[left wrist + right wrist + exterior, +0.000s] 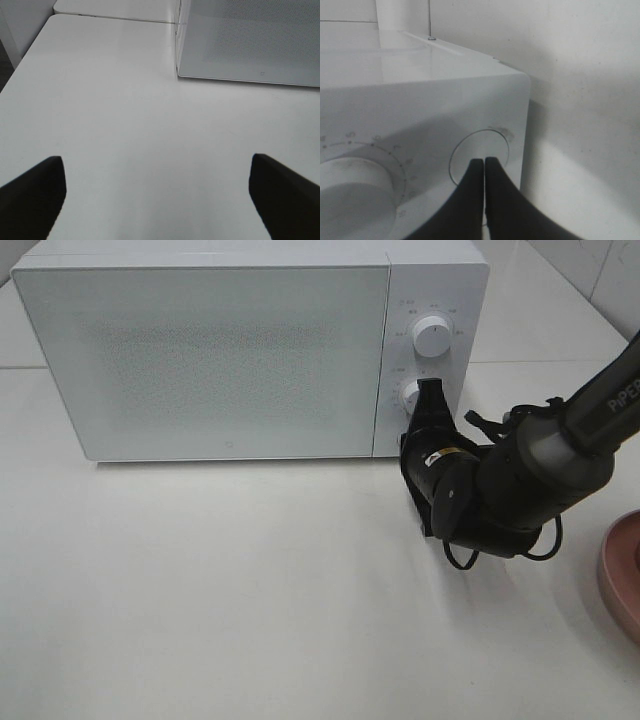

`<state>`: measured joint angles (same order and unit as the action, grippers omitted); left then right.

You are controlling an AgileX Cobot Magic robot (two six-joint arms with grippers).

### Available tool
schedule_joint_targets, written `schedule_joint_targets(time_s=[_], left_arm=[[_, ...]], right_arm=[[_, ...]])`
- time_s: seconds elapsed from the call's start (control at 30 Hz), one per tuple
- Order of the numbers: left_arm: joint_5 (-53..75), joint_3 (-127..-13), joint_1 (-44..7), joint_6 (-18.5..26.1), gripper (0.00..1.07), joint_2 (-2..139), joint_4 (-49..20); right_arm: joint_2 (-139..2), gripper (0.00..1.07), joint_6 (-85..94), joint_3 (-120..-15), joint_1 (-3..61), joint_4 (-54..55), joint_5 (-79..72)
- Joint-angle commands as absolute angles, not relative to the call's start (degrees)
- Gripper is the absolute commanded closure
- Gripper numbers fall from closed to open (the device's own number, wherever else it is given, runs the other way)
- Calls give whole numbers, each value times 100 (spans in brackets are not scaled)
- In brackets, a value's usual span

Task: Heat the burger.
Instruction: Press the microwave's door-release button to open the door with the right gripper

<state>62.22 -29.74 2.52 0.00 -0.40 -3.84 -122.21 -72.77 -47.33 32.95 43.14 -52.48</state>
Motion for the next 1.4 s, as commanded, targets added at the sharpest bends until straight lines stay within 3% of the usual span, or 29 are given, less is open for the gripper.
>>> schedule_joint_targets(time_s=[0.03,1.4], left_arm=[[6142,-2962,269,0,16,-160,-430],[6142,-2962,269,0,16,-132,-430]], right_arm=[[-12290,107,-7317,-4830,3209,4234,-5220],[-12691,107,-7385,-5764,2882,4142,-6251]])
